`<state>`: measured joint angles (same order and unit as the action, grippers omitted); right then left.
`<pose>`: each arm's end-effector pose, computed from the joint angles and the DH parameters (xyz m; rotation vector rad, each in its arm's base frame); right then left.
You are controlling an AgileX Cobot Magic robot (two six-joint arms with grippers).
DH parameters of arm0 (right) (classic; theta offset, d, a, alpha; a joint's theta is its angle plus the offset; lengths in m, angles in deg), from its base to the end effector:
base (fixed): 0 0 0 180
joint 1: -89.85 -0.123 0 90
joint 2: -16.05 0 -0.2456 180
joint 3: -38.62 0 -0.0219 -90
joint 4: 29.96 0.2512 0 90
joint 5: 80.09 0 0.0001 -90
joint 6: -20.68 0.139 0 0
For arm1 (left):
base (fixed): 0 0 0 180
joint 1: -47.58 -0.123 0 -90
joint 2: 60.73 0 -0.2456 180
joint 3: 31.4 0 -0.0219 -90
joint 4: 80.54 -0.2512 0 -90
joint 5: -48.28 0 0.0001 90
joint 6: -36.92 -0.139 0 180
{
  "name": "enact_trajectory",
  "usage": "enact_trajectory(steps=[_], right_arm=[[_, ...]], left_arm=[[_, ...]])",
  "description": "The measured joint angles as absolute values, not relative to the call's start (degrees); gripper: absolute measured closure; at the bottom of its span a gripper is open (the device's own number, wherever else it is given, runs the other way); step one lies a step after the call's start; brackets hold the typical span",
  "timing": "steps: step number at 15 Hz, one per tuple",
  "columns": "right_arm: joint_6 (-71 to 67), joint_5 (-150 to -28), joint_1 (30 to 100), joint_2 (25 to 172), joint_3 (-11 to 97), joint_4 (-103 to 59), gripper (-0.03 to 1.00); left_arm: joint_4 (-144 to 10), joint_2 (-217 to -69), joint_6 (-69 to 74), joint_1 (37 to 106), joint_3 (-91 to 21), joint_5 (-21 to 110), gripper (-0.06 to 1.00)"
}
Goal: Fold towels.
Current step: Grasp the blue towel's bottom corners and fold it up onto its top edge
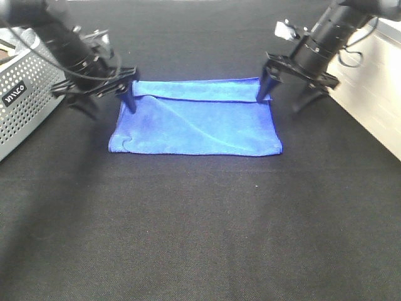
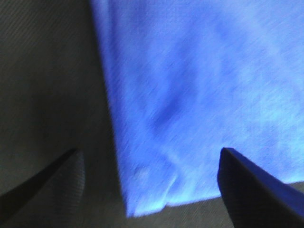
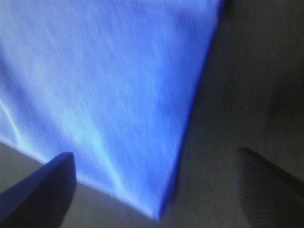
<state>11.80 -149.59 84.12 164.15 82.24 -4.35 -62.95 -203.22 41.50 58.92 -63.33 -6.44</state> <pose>0.4669 0.1034 0.0853 -0.1751 2.9547 0.6365 0.4588 -0.1270 0.0753 -0.0403 2.8935 -0.4456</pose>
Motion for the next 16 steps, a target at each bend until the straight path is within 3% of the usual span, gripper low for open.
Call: enact_trajectory(steps=[2, 5, 13, 14, 16], right_arm=[[11.74, -145.30, 84.12, 157.67, 69.81, -5.15, 0.14], [10.48, -139.85, 84.12, 154.81, 60.98, -4.64, 0.14], [5.79, -138.54, 83.09, 158.93, 59.89, 3.10, 0.18], [5.73, -138.02, 83.03, 159.28, 59.89, 4.53, 0.23], [5.73, -136.30, 82.92, 159.97, 59.89, 6.48, 0.47]], left_arm=[[-63.29, -197.20, 44.48, 57.38, -52.15, -0.20, 0.21], [-62.78, -195.60, 44.54, 56.57, -47.00, 2.15, 0.21], [-56.53, -201.21, 43.05, 60.58, -47.00, 7.02, 0.22], [-56.42, -201.33, 43.05, 60.70, -47.05, 7.20, 0.25], [-54.01, -201.90, 43.05, 60.93, -47.05, 8.28, 0.53]])
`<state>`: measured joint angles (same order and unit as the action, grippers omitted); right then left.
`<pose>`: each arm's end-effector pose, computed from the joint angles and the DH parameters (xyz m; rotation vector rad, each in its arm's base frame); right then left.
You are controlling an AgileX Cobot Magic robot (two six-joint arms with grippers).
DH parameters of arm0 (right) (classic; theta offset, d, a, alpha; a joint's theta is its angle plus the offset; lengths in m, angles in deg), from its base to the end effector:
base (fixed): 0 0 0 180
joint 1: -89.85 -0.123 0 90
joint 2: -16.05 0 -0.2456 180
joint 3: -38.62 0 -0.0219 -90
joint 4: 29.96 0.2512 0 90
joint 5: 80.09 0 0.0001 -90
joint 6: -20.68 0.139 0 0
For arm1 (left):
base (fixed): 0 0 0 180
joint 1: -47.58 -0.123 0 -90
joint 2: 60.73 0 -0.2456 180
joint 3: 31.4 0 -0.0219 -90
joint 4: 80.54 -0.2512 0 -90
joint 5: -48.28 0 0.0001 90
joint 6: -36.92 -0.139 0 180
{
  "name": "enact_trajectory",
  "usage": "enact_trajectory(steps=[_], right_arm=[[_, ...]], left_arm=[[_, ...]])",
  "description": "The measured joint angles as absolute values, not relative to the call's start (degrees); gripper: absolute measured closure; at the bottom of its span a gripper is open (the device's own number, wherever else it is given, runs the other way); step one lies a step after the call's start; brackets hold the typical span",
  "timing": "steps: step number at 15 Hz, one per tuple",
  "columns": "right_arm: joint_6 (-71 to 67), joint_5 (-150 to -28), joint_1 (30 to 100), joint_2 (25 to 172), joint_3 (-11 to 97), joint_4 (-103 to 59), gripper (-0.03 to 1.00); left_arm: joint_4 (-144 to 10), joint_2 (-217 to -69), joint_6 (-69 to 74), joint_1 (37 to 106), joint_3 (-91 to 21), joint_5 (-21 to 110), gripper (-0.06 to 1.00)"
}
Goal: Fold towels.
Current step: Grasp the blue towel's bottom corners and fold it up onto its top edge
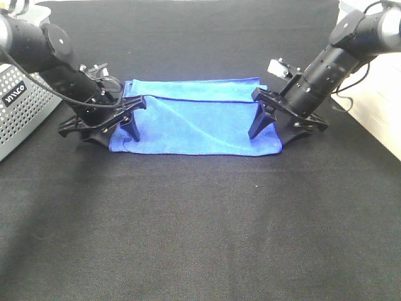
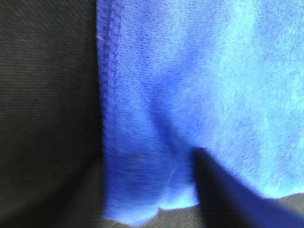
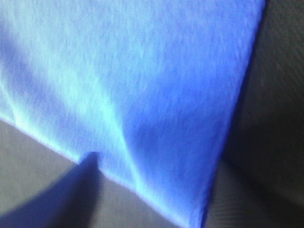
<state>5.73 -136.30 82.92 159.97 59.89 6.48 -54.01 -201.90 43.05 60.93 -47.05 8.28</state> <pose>0.4252 0.1208 0.0306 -0.0373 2.9795 0.8035 0.4273 -0.1425 0.0219 -0.2811 2.8904 -0.5546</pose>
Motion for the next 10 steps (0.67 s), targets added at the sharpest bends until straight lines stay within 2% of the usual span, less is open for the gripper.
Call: enact_trajectory(steps=[2, 3, 4, 5, 10], right_arm=[[5.90, -135.56, 82.92, 159.97, 59.89, 6.53, 0.69], [5.90, -135.56, 82.92, 159.97, 59.89, 6.53, 0.69], [6.36, -135.50, 82.92, 159.97, 59.89, 6.53, 0.84], [7.50, -135.44, 82.92, 159.97, 59.89, 6.48, 0.95], [9.68, -140.20, 82.92, 157.39, 58.63, 4.36, 0.97]], left_arm=[[-53.44, -202.42, 42.93, 60.93, -47.05, 8.51, 0.83], [-53.44, -202.42, 42.93, 60.93, -47.05, 8.51, 0.83], [-53.38, -202.42, 42.30, 60.93, -47.05, 8.51, 0.91], [-53.50, -202.42, 41.84, 60.93, -47.05, 8.00, 0.92], [-61.81, -198.63, 41.67, 60.93, -46.25, -3.18, 0.92]])
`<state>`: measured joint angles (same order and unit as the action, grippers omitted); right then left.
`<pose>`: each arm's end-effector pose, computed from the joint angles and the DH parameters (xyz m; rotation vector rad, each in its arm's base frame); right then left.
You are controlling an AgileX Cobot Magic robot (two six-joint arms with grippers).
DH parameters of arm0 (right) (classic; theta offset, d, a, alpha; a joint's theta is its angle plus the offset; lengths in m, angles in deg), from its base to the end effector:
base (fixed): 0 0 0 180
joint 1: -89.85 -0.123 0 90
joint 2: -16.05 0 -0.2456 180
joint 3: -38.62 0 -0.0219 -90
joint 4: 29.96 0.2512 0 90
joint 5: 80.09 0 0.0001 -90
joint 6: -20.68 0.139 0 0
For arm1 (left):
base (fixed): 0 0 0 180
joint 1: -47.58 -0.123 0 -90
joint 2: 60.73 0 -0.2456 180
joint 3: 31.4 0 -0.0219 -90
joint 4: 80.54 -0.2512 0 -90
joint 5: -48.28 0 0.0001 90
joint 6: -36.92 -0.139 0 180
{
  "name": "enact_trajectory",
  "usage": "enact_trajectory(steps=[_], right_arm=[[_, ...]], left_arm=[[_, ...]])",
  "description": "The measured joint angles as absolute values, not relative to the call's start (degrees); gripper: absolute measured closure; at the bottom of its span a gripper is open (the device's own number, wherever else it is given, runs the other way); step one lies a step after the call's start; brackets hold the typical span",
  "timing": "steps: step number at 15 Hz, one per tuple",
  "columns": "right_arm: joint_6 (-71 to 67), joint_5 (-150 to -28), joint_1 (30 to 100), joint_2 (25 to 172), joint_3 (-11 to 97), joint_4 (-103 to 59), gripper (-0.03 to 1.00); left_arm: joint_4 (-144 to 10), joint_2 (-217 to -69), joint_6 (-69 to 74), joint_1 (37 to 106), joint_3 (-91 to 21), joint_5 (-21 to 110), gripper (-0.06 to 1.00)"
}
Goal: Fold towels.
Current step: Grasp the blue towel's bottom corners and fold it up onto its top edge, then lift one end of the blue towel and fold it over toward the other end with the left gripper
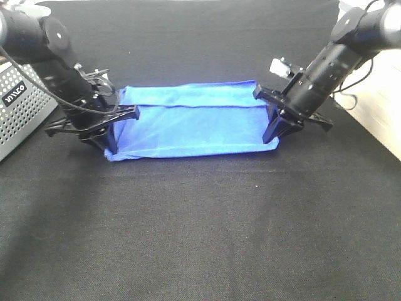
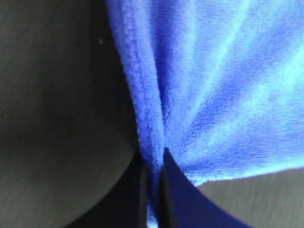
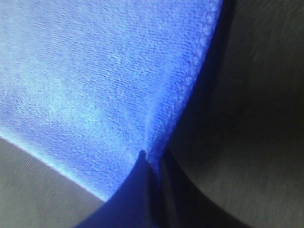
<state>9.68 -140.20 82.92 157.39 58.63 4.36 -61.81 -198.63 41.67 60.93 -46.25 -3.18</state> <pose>0.4138 0.1188 0.0435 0.0015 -3.0326 -0.7971 0.4016 -0.1312 0.0355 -0.0649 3.0596 -0.4258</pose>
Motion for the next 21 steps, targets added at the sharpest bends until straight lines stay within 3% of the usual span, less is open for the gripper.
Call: enact_trajectory(steps=[6, 9, 12, 21], right_arm=[[8.48, -133.55, 82.46, 145.58, 35.77, 4.53, 0.97], [6.07, -130.57, 82.46, 142.66, 32.05, 4.64, 0.97], [5.73, -128.51, 82.46, 142.72, 36.63, 3.96, 0.97], [8.48, -131.20, 82.46, 156.93, 64.59, 0.06, 0.97]], left_arm=[[-62.15, -189.35, 40.24, 61.73, -30.32, -4.38, 0.93], [-62.15, -186.37, 40.18, 61.90, -28.43, -2.72, 0.93], [-63.70, -185.51, 42.64, 61.90, -32.90, 0.66, 0.93], [-66.33, -197.26, 45.39, 59.84, -54.90, 1.47, 0.93]])
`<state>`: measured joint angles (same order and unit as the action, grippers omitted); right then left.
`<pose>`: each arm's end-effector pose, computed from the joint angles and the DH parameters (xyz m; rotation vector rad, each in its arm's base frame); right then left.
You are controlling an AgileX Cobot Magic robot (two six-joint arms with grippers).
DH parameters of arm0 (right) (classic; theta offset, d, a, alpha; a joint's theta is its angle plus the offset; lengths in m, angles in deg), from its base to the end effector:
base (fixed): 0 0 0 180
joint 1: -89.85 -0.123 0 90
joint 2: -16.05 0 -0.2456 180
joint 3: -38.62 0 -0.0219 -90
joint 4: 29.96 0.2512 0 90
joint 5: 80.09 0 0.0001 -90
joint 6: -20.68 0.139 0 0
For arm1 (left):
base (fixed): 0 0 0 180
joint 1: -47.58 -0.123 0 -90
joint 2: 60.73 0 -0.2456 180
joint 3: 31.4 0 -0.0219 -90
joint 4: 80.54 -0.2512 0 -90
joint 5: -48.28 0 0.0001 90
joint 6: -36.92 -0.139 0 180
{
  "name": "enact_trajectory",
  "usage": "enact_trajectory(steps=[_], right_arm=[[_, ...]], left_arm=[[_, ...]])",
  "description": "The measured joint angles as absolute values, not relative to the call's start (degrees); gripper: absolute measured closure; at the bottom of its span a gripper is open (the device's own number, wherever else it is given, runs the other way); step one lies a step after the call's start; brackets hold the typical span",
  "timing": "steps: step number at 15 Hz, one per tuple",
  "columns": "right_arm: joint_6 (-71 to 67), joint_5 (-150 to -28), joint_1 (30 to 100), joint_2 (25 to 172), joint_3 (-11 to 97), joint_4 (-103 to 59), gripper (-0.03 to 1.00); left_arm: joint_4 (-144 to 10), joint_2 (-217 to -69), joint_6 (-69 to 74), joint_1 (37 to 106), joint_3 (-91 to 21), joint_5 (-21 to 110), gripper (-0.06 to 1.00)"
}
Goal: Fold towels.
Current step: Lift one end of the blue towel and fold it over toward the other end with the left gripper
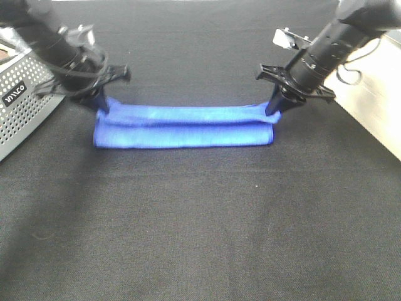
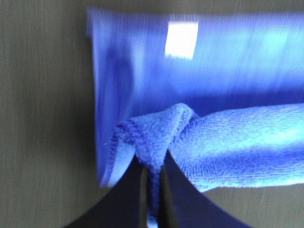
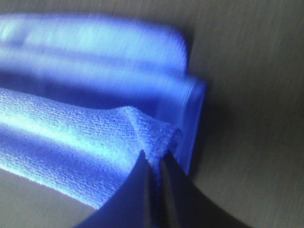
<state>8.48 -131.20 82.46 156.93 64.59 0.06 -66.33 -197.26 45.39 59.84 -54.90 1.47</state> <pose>0.4564 0.1138 0.0703 -0.0822 2.8179 0.6251 0.4511 -0.1235 0.0862 -0.1011 2.8083 -0.3821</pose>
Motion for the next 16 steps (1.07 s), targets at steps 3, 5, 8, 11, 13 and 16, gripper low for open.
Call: enact_trajectory(steps=[3, 5, 8, 11, 13, 16], right_arm=[[8.82, -131.26, 82.46, 160.77, 69.23, -0.46, 0.97], [8.88, -131.15, 82.46, 161.86, 69.35, -0.57, 0.94], [8.99, -133.84, 82.46, 161.97, 69.58, -0.63, 0.47], [9.11, -137.62, 82.46, 161.97, 69.58, -0.17, 0.14], [9.22, -139.57, 82.46, 161.97, 69.58, -0.17, 0.13], [9.22, -140.03, 82.46, 161.97, 69.58, -0.17, 0.12]], left_arm=[[-66.39, -202.24, 44.25, 59.84, -58.91, 1.52, 0.93], [-66.56, -203.85, 43.96, 59.84, -59.37, 1.47, 0.91], [-66.73, -203.85, 43.50, 59.84, -59.49, 1.29, 0.55], [-66.79, -203.85, 43.50, 59.61, -59.49, 0.03, 0.25], [-69.08, -203.85, 45.74, 59.61, -59.49, -0.88, 0.23], [-72.06, -203.85, 49.23, 59.61, -59.49, -1.28, 0.23]])
